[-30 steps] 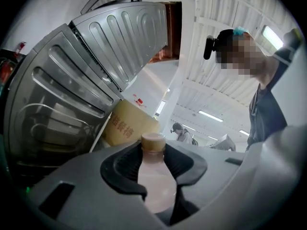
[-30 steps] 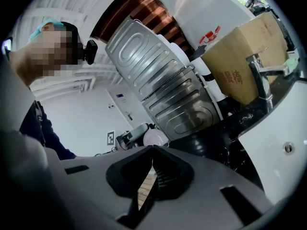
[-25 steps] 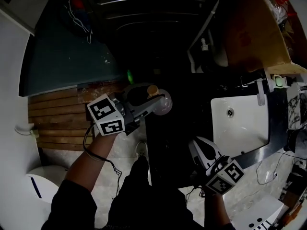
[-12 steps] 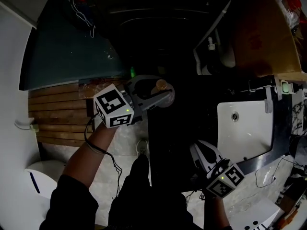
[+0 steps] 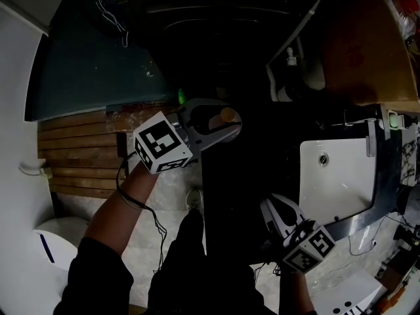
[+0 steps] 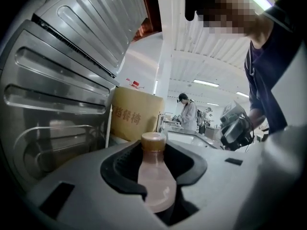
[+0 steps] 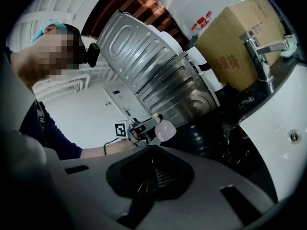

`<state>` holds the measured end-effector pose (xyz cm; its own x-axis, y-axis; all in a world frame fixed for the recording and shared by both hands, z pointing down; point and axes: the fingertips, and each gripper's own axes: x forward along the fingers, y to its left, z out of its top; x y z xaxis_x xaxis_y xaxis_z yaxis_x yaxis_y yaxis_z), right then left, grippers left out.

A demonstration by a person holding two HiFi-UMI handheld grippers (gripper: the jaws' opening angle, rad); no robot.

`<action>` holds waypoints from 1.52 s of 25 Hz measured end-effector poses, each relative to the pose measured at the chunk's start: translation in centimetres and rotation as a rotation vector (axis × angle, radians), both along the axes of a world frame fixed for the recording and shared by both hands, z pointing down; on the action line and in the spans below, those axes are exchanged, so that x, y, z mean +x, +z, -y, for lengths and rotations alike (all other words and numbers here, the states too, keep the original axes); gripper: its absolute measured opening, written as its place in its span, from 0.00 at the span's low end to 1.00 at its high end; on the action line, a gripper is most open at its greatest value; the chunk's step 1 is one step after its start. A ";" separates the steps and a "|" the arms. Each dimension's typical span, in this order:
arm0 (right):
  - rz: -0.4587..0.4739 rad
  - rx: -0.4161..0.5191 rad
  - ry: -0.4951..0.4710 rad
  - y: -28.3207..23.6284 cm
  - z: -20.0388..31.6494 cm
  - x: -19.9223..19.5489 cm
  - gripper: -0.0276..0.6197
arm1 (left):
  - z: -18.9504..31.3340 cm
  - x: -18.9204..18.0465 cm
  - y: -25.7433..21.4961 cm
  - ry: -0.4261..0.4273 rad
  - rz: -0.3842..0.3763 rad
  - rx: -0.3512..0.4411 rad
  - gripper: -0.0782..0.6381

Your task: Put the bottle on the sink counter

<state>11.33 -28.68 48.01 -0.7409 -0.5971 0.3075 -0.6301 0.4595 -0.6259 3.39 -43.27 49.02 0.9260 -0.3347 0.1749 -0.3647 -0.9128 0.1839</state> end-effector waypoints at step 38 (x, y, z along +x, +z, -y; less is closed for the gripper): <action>0.038 -0.045 0.016 0.1 1.3 -0.9 0.08 | 0.1 0.6 2.0 0.020 0.100 0.125 0.30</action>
<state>10.46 -29.98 48.11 -0.7433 -0.5949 0.3060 -0.6122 0.4205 -0.6696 3.98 -43.33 50.98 0.9127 -0.3409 0.2252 -0.3567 -0.9337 0.0321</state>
